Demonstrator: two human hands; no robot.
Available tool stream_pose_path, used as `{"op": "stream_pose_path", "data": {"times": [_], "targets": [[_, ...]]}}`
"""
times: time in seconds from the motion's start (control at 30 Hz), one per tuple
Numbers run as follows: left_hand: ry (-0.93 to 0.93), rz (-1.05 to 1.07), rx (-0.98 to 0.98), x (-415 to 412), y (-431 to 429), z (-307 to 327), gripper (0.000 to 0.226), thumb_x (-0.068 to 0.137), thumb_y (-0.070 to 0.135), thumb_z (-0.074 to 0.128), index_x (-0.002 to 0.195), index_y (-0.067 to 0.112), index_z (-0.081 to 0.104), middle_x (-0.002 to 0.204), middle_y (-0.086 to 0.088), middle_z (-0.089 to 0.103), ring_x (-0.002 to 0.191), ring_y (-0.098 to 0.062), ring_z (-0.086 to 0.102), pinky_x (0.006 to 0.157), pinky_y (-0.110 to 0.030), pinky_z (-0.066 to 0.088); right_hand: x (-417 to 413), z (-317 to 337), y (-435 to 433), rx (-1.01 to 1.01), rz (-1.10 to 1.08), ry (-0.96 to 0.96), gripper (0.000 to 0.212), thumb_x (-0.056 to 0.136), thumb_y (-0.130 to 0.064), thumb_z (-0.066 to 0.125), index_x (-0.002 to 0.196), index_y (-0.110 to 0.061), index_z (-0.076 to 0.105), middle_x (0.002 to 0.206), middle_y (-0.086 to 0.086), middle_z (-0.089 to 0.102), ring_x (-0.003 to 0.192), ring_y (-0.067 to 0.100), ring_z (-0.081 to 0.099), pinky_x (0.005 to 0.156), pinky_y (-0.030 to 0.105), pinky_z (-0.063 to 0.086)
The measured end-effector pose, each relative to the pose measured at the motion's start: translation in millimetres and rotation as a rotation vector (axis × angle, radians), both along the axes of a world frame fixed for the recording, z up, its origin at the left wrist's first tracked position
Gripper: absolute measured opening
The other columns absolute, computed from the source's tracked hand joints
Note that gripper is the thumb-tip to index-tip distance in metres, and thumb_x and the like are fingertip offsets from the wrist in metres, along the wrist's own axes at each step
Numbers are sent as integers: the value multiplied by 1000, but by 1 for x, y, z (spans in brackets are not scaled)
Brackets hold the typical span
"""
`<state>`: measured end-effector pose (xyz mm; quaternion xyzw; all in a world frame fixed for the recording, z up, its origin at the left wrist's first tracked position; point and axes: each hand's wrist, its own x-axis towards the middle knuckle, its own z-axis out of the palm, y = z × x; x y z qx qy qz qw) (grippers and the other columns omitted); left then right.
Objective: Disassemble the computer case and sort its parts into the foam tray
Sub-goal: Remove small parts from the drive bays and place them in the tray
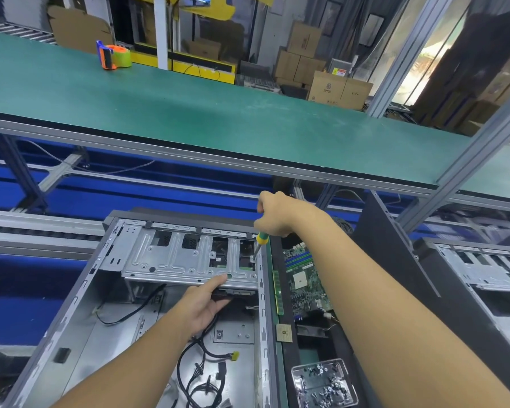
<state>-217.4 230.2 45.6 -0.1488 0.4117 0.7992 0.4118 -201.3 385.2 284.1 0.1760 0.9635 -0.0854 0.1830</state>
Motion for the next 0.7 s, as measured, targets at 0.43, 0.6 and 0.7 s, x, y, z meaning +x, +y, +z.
{"op": "stream_pose_path", "data": {"times": [0.43,0.6,0.7], "targets": [[2,-22,-4,2,-2,6,36,84,9,73,115,-7,62,108,-20,73,97,-26,73,69,-33,61,-1,-3,3,-17,17,44,39,97,-32,55,132,-17,43,132,8,44,102,32,53,78,40,47],[7,-17,-11,3,-2,6,39,85,10,73,118,-6,60,109,-20,73,100,-26,72,80,-37,58,-5,-15,1,41,-66,176,25,107,-29,39,118,-7,41,96,12,56,70,24,50,57,35,37],[25,-32,-15,7,-2,7,35,87,15,73,116,-2,63,111,-17,73,98,-24,73,72,-34,59,-6,-9,2,-13,-3,121,18,99,-11,45,118,-10,46,109,12,54,84,27,49,67,38,42]]}}
